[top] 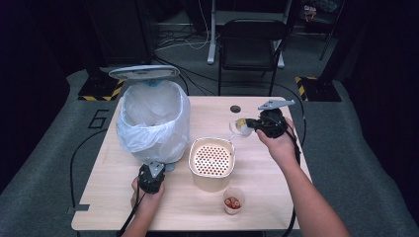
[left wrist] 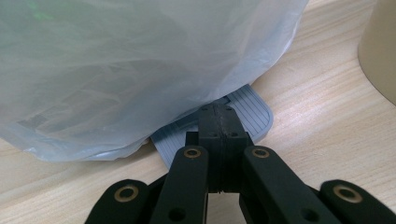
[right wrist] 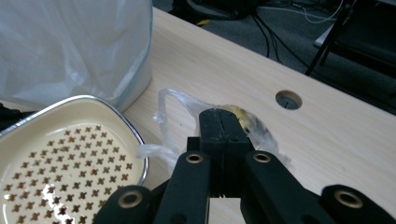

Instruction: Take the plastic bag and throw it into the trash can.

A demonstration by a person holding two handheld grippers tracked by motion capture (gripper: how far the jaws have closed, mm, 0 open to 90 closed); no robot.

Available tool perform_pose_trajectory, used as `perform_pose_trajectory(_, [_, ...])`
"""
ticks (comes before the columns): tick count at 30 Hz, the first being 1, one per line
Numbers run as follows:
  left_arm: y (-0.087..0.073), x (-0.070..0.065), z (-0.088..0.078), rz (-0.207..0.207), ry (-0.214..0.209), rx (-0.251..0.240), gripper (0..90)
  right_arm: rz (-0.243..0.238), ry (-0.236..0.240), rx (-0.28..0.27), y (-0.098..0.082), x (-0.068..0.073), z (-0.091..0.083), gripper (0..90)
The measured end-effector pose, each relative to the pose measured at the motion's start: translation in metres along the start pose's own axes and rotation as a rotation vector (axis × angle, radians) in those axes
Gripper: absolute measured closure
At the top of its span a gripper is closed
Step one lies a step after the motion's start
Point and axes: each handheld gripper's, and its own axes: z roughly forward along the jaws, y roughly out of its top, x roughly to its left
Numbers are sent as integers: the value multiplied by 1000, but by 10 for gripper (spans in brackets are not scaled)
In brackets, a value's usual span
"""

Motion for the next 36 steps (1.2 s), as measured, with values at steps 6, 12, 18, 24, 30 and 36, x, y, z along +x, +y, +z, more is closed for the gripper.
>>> perform_pose_trajectory(6, [0, 0, 0, -3, -1, 0, 900, -10, 10, -19, 18, 4, -13, 900])
perform_pose_trajectory(12, [0, 0, 0, -1, 0, 0, 900, -31, 23, -34, 38, 11, -21, 900])
perform_pose_trajectory(18, [0, 0, 0, -3, -2, 1, 900, -63, 41, -34, 54, 21, -23, 900])
perform_pose_trajectory(24, [0, -1, 1, -16, 0, -7, 900, -81, 69, -53, 72, 34, -27, 900])
perform_pose_trajectory(30, [0, 1, 0, 21, 22, -9, 900, -108, 97, -77, 89, 49, -29, 900])
perform_pose_trajectory(36, [1, 1, 0, 22, 22, -6, 900, -132, 130, -85, 104, 66, -29, 900])
